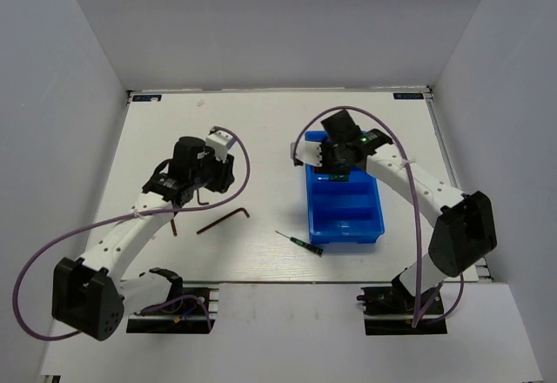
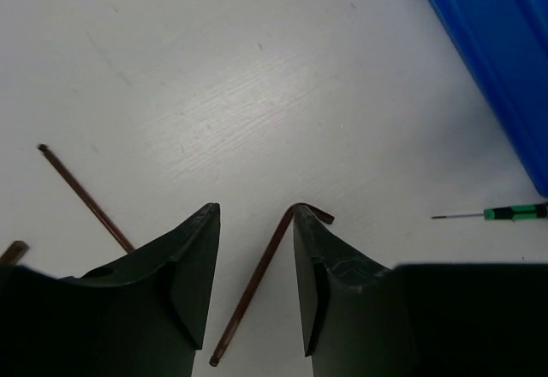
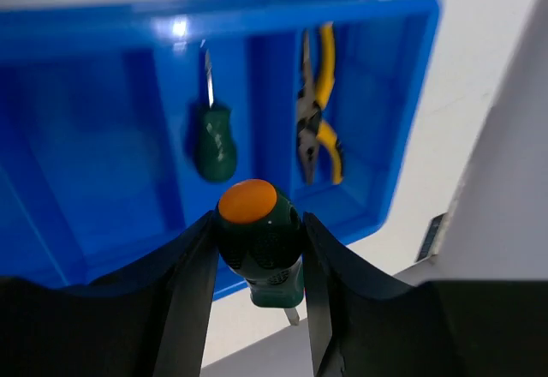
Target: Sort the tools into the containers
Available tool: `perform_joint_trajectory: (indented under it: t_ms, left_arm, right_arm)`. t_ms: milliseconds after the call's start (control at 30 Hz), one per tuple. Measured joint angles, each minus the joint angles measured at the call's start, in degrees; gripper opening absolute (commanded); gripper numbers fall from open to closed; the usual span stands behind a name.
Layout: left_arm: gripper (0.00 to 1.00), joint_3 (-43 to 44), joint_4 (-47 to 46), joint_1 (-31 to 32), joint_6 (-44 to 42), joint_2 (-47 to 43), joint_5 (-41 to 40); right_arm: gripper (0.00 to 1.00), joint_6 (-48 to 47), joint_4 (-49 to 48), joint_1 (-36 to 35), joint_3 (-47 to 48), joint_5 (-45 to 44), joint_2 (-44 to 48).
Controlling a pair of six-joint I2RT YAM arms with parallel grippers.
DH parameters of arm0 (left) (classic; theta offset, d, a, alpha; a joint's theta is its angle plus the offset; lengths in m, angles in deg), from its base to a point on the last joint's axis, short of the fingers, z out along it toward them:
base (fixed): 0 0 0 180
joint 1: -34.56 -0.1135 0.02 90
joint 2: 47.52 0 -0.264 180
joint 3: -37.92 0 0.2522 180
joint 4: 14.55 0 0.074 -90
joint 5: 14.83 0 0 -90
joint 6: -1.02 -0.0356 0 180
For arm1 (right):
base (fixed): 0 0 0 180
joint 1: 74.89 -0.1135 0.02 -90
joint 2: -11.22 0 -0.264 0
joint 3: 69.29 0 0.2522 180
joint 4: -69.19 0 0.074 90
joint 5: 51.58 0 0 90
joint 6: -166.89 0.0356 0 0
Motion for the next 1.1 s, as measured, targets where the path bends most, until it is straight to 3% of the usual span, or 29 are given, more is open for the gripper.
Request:
perform_joint_trajectory:
  t_ms: [100,367,667,733,800,1100]
  left_arm:
    - [0.52,0.0,1.77,0.0,-1.03,2.97,2.67]
    - [0.55,0.02,2.38,0.37,-1.55,3.04,3.61]
    - [0.6,0.02,2.56,0.37,-1.6,3.3,3.65]
    - [0.6,0.04,2.6,0.37,-1.6,3.98,3.63]
    - [0.6,0.04,2.93,0.37,-1.6,4.81,3.65]
    - [0.61,0.04,3.23,0.37,-1.6,5.57,4.15]
  right_arm:
    - [0.0,-3.65,0.98,4.13,-3.02,2.86,1.33]
    - [0.0,-5.53,2.62,7.23,-2.16,9.73,-4.76]
    - [0.19,-5.42,1.22,8.66,-1.88,11.3,-9.44]
    - [0.31,-5.42,0.9,8.72,-1.66,11.58,-9.49]
    - [0.37,-5.35,0.35,8.79,-1.2,11.67,-9.77]
    - [0.4,-5.27,-0.66,9.2,-0.98,11.74,-10.14]
